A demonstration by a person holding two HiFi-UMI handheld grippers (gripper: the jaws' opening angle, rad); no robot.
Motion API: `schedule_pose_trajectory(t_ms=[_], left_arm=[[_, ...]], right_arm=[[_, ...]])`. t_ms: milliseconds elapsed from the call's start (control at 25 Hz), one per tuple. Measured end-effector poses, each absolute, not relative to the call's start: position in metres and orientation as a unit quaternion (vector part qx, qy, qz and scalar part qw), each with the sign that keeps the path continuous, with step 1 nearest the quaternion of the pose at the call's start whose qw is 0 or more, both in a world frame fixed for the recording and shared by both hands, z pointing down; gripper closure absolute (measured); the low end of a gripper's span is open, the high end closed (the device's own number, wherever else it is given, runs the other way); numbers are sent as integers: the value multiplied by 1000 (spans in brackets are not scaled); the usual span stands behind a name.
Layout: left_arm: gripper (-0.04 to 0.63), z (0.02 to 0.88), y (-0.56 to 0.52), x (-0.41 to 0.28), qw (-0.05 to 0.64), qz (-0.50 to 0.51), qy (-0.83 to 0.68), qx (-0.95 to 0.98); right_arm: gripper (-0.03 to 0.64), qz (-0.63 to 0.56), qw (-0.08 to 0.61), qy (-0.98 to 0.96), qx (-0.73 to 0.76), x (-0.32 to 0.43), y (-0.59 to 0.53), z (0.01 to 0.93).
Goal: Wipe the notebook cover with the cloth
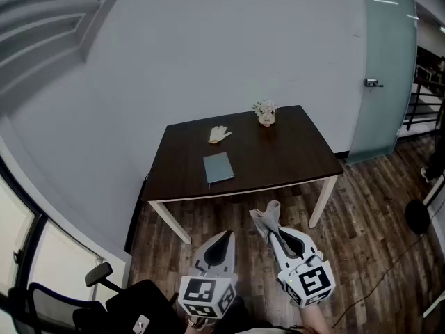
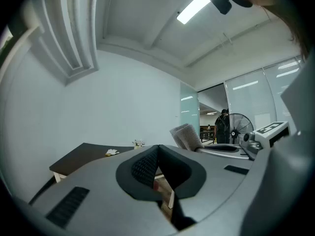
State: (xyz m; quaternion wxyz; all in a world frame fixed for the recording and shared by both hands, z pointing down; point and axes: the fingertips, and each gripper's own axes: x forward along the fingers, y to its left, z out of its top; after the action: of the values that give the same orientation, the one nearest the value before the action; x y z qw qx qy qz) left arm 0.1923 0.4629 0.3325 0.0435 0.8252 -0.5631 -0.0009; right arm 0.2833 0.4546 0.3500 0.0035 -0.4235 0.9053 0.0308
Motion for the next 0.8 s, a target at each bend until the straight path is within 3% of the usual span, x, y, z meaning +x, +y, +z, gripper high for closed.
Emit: schedule_pose_trajectory(t_ms=[800], left_arm=[[581, 348, 381, 110, 66, -6, -547, 834]], right_arm=[[586, 36, 14, 902, -429, 196, 371, 362]])
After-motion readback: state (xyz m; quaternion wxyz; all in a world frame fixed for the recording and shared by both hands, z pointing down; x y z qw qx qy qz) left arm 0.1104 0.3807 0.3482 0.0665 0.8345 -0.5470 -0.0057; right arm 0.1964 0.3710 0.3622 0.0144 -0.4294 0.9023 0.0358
